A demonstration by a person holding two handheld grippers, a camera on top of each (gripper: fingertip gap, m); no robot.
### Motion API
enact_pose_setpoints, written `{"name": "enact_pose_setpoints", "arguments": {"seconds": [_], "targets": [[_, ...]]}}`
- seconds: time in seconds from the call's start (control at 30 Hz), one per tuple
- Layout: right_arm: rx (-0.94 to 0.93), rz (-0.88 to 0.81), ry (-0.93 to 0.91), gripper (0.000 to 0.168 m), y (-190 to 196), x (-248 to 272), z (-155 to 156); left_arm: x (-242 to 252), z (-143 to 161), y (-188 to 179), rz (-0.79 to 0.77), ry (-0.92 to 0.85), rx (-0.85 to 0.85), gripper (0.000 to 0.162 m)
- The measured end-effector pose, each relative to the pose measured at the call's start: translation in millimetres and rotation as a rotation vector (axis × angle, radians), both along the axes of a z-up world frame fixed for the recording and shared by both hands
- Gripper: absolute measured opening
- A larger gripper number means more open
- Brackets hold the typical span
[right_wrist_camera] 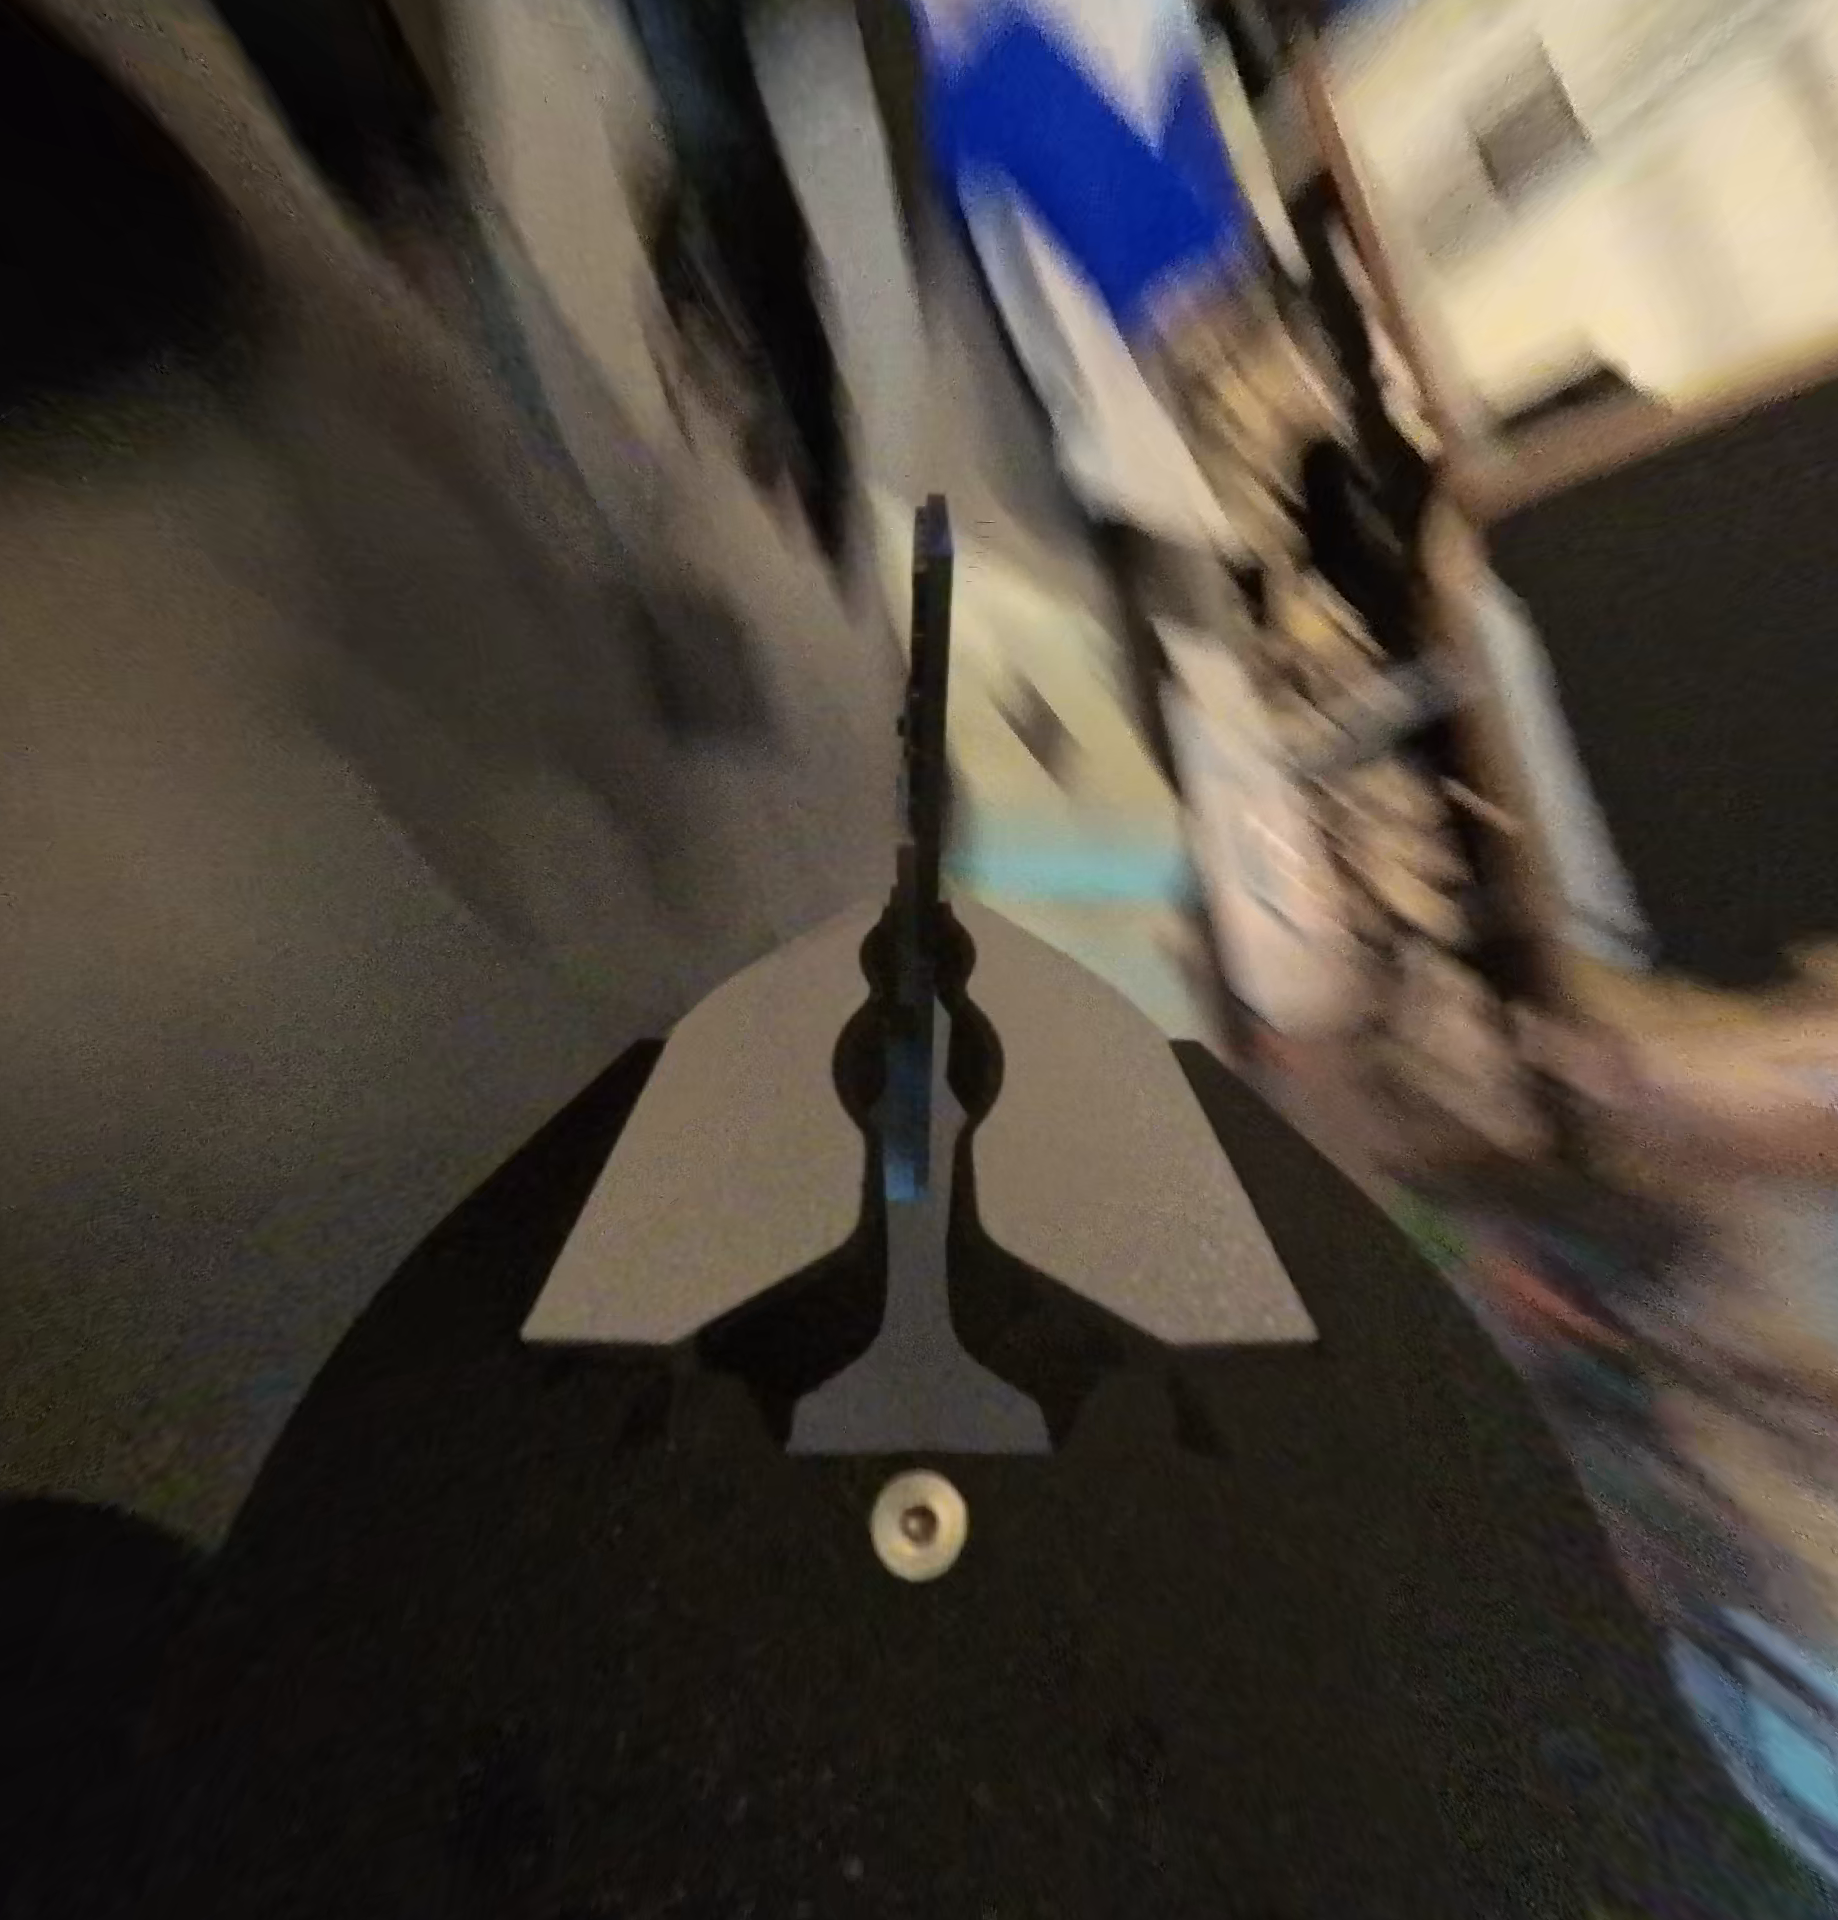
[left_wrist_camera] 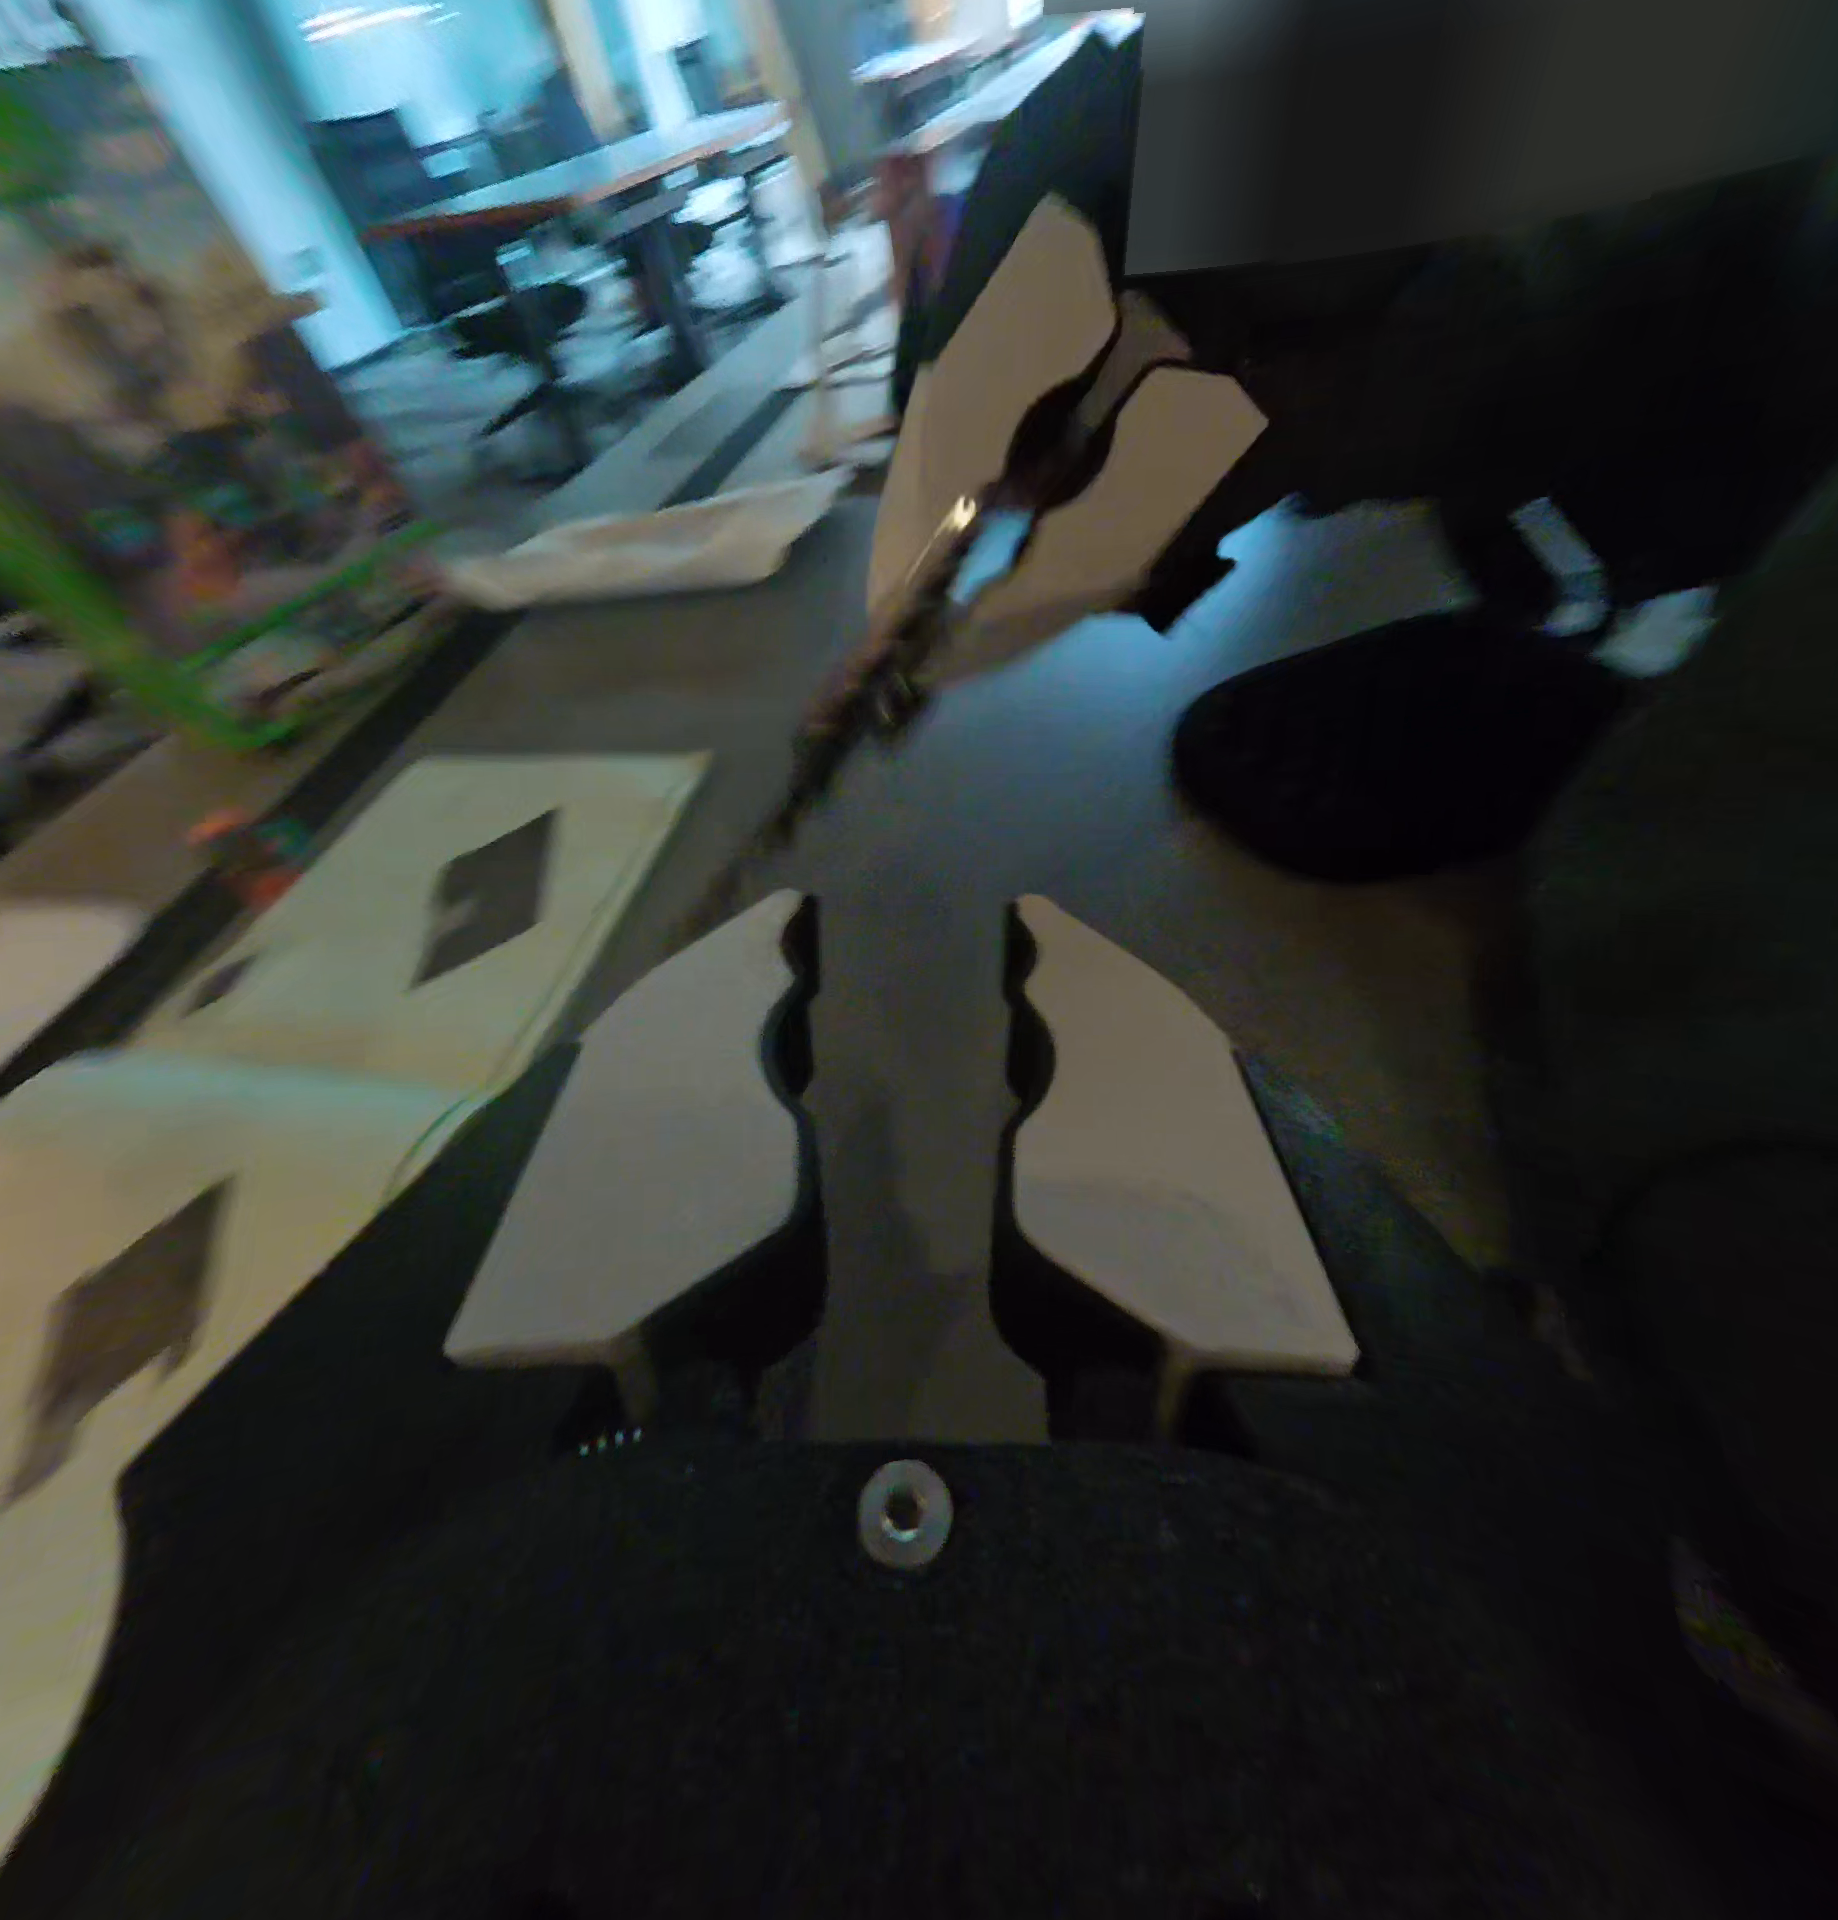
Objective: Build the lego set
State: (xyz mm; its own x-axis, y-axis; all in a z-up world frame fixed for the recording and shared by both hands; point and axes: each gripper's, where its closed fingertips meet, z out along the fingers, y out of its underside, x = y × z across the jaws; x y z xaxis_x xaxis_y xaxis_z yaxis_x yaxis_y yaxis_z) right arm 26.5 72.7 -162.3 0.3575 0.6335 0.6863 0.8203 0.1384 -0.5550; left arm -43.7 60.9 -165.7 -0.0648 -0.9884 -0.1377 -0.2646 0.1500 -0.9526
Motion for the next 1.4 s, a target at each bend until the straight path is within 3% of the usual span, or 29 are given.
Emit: {"name": "enact_pose_setpoints", "arguments": {"seconds": [0.07, 0.17, 0.3, 0.77, 0.93, 1.07, 1.27, 1.4], "targets": [[0.010, -0.130, -0.154, 0.006, 19, 22, -19, -9, -5, 21, 0.141, 0.027, 0.034, 0.029], [0.042, -0.270, -0.353, 0.006, 40, 40, -50, -15, -12, 29, 0.209, 0.053, 0.046, 0.023], [0.029, -0.326, -0.454, 0.006, 43, 34, -79, -22, -20, 37, 0.295, 0.126, 0.097, 0.021], [-0.126, -0.264, -0.373, 0.012, 11, -15, -110, -32, -45, 38, 0.332, 0.215, 0.021, 0.018], [-0.208, -0.214, -0.287, 0.016, 5, -25, -117, -27, -52, 35, 0.319, 0.247, 0.020, 0.019], [-0.338, -0.150, -0.116, 0.026, -5, -37, -115, -27, -57, 37, 0.322, 0.272, 0.016, 0.019], [-0.479, -0.094, 0.336, 0.038, -10, -28, -66, -29, -63, 36, 0.330, 0.300, 0.003, 0.019], [-0.431, -0.204, 0.427, 0.034, 7, 20, -53, -25, -69, 33, 0.326, 0.330, -0.012, 0.012]]}}
